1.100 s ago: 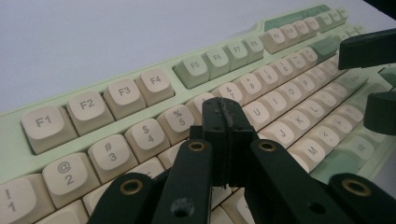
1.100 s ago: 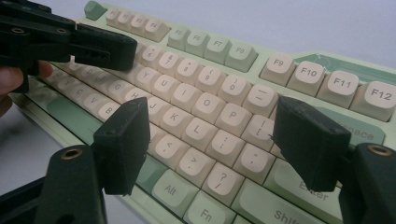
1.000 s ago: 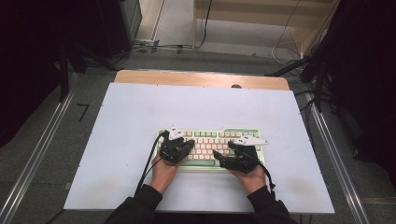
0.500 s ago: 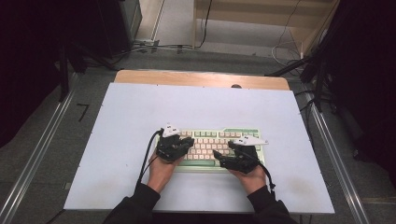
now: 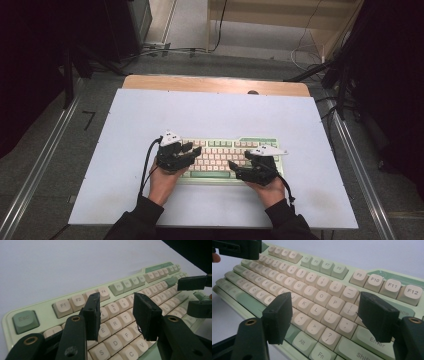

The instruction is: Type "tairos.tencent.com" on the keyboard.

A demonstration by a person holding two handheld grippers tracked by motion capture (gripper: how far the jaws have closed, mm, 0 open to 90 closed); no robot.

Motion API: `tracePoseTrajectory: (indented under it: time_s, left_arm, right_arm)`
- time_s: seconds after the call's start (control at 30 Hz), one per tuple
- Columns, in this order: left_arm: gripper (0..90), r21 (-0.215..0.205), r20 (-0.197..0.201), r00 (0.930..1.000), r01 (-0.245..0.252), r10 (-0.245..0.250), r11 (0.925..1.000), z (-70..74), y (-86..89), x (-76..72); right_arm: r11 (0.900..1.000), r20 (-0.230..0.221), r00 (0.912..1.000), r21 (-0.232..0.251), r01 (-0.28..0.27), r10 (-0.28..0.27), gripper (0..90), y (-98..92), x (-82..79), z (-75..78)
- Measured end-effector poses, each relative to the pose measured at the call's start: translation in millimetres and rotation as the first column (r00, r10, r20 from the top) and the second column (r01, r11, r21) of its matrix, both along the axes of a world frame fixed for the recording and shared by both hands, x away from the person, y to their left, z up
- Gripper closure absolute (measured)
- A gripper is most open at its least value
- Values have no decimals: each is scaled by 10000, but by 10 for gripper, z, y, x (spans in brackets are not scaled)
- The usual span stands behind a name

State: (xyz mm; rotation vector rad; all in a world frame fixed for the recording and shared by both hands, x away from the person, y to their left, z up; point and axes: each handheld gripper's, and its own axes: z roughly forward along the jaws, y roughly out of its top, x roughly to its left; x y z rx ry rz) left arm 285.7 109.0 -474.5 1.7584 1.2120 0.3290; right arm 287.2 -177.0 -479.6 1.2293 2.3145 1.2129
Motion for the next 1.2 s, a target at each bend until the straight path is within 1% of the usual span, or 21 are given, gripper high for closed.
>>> tracePoseTrajectory:
  time_s: [0.27,0.47,0.63,0.67,0.77,0.87,0.97,1.0,1.2]
  left_arm:
    - [561,21,4,9997,-234,234,9997,0,132,-38]
    - [560,192,-2,9994,-333,333,9993,-26,189,-63]
    - [563,391,14,9992,-401,401,9984,-38,192,-77]
    - [573,404,21,9993,-372,372,9985,-39,189,-78]
    - [657,524,63,9998,-192,188,9984,-41,167,-86]
    - [779,599,22,10000,23,-25,9982,-50,149,-88]
    - [886,662,1,9999,133,-133,9977,-60,134,-81]
    - [900,705,-18,9999,172,-171,9974,-61,129,-76]
    - [900,819,-105,9995,310,-302,9962,-97,59,-41]
  right_arm:
    - [10000,7,10000,25,5,-5,262,-6,-1,6]
    - [10000,23,10000,1,7,-7,262,-5,-1,6]
    - [10000,17,10000,-2,-2,2,262,-6,-2,6]
    - [10000,17,10000,1,-1,1,262,-6,-3,7]
    - [10000,24,10000,-4,0,0,262,-7,-4,8]
    - [10000,22,10000,-11,0,0,262,-6,-3,7]
    - [10000,13,10000,-17,-20,20,262,-4,-4,6]
    - [10000,18,10000,-25,-17,17,262,-3,-4,5]
    - [10000,3,10000,-34,-29,29,262,5,-3,-2]
